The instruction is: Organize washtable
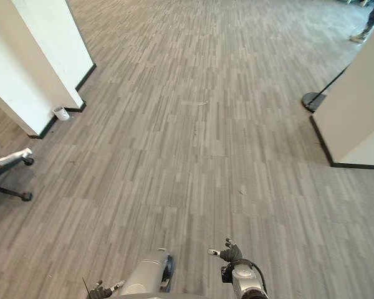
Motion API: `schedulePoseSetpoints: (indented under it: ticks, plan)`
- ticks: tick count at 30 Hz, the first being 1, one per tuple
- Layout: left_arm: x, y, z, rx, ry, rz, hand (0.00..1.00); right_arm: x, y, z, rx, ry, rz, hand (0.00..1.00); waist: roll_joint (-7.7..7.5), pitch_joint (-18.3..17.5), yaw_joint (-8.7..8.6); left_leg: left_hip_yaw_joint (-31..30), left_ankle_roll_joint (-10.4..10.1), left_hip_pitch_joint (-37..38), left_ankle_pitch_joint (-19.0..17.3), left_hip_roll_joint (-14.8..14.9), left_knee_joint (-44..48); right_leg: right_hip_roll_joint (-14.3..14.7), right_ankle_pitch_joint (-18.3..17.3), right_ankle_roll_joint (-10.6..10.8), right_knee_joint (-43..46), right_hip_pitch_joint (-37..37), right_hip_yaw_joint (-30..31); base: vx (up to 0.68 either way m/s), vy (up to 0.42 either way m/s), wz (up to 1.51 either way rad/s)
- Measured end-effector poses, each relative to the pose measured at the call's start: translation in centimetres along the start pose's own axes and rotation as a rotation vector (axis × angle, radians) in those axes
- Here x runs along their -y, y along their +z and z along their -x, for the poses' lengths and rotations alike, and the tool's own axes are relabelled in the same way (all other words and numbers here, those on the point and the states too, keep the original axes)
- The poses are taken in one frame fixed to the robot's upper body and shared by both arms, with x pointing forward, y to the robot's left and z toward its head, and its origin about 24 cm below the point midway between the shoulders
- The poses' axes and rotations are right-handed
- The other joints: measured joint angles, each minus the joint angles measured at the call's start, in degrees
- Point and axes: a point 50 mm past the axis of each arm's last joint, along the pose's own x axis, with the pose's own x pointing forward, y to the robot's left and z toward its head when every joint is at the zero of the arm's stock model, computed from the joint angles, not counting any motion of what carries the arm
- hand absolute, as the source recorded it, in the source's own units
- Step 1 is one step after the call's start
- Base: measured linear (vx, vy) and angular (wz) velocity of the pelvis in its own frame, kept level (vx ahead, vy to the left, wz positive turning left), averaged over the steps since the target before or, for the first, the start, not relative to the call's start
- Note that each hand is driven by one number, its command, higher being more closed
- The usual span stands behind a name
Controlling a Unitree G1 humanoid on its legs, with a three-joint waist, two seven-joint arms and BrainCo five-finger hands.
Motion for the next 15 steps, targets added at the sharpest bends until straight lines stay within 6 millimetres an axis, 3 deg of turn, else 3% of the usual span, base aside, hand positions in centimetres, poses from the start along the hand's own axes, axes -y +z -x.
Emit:
schedulePoseSetpoints:
  ticks: [1, 2, 3, 4, 5, 6, 8, 9, 10, 11, 12, 13, 15]
  plan:
    - [0.0, -0.5, 0.1, -0.013, 0.001, 0.001, 0.0, 0.0, -0.2, 0.0, -0.009, 0.002, 0.006, 0.0, 0.02, -0.02, 0.52, 0.14, -0.03, 0.09, 3.88, -0.14, -2.5, -1.02, -1.35, 0.5, -0.02, 0.89, 0.9, 0.86, 0.409, -0.47]
    - [-0.2, -1.8, 0.5, -0.056, 0.005, 0.004, 0.0, -0.1, -0.9, 0.1, -0.039, 0.008, 0.023, 0.0, 0.32, -0.66, 1.48, 1.78, 1.35, 0.47, 10.37, -0.64, -1.66, -2.52, -2.32, 0.77, 1.14, 2.32, 2.56, 0.73, 0.382, -0.49]
    - [-0.5, -2.3, 0.6, -0.071, 0.012, 0.011, 0.0, -0.3, -1.4, 0.2, -0.057, 0.018, 0.04, 0.0, -0.43, -1.01, 1.5, 3.82, 4.62, 0.33, 8.73, -1.5, 0.15, -4.31, -2.52, 0.42, 6.14, 0.28, 3.38, 0.74, 0.383, -0.49]
    - [-0.7, -2.4, 0.6, -0.075, 0.02, 0.016, 0.0, -0.3, -1.3, 0.2, -0.055, 0.018, 0.045, 0.0, -0.77, -1.07, 1.54, 4.42, 5.78, 0.32, 7.34, -1.8, 1.41, -4.91, -2.56, 0.68, 10.17, -1.47, 4.12, 0.72, 0.394, -0.36]
    - [-1.0, -2.8, 0.7, -0.094, 0.027, 0.019, 0.0, -0.1, -1.4, 0.3, -0.049, 0.012, 0.056, 0.0, -1.37, -0.88, 1.29, 5.47, 8.28, 1.28, 4.35, -2.75, 4.19, -6.28, -1.89, 2.83, 20.74, -4.92, 5.06, 0.7, 0.37, -0.33]
    - [-1.7, -2.8, 0.6, -0.099, 0.042, 0.017, 0.0, 0.2, -2.1, 0.5, -0.062, -0.001, 0.031, 0.0, -2.66, -0.31, 1.12, 7.07, 10.19, 5.01, 1.05, -4.32, 5.7, -7.75, 0.88, 6.91, 33.77, -8.32, 6.2, 0.69, 0.358, -0.24]
    - [-2.0, -2.7, 0.5, -0.099, 0.047, 0.011, 0.0, 0.7, -3.1, 0.8, -0.09, -0.02, 0.011, 0.0, -2.93, -0.11, -0.2, 7.19, 11.99, 10.77, -2.37, -5.84, 6.44, -8.31, 4.72, 12.23, 51.25, -12.61, 7.64, 0.54, 0.253, 0.06]
    - [-2.0, -2.7, 0.5, -0.097, 0.046, 0.009, 0.0, 0.8, -3.7, 1.0, -0.107, -0.023, 0.01, 0.0, -2.91, -0.06, -0.8, 7.04, 12.42, 14.61, -3.16, -6.44, 6.01, -8.9, 4.87, 12.26, 58.72, -14.66, 6.48, 0.62, 0.281, 0.06]
    - [-1.8, -2.2, 0.4, -0.084, 0.041, 0.012, 0.0, 1.2, -4.6, 1.4, -0.127, -0.031, 0.01, 0.0, -2.5, -0.02, -1.19, 6.57, 12.22, 20.24, -3.76, -6.54, 3.73, -9.99, 3.34, 9.46, 64.34, -18.0, 3.73, 0.47, 0.224, -0.15]
    - [-1.6, -2.0, 0.3, -0.081, 0.036, 0.011, 0.0, 1.6, -5.3, 1.7, -0.141, -0.034, 0.012, 0.0, -1.01, -0.35, -1.65, 4.94, 11.86, 25.45, -5.59, -5.87, -0.78, -9.65, 1.59, 6.94, 65.33, -22.4, 0.39, 0.54, 0.248, -0.25]
    - [-1.7, -1.7, 0.2, -0.073, 0.036, 0.003, 0.0, 1.7, -5.1, 1.6, -0.133, -0.033, 0.006, 0.0, -1.08, -0.41, -2.16, 4.75, 11.73, 27.83, -5.97, -5.68, -2.75, -9.24, 0.58, 6.17, 63.93, -24.19, -1.14, 0.4, 0.152, -0.14]
    - [-1.8, -1.1, 0.0, -0.06, 0.038, 0.006, 0.0, 1.6, -5.1, 1.6, -0.13, -0.044, -0.044, 0.0, -1.73, -0.16, -3.12, 4.55, 11.11, 32.62, -6.32, -4.85, -5.56, -8.24, -1.5, 5.56, 56.01, -25.86, -4.14, 0.38, 0.12, 0.01]
    - [-1.7, 0.3, -0.5, -0.025, 0.038, 0.018, 0.0, 1.8, -4.9, 1.6, -0.115, -0.055, -0.074, 0.0, -2.31, -0.37, -3.95, 3.12, 10.25, 35.95, -7.74, -4.26, -8.09, -7.13, -1.5, 5.65, 43.4, -29.64, -7.53, 0.32, 0.04, 0.14]
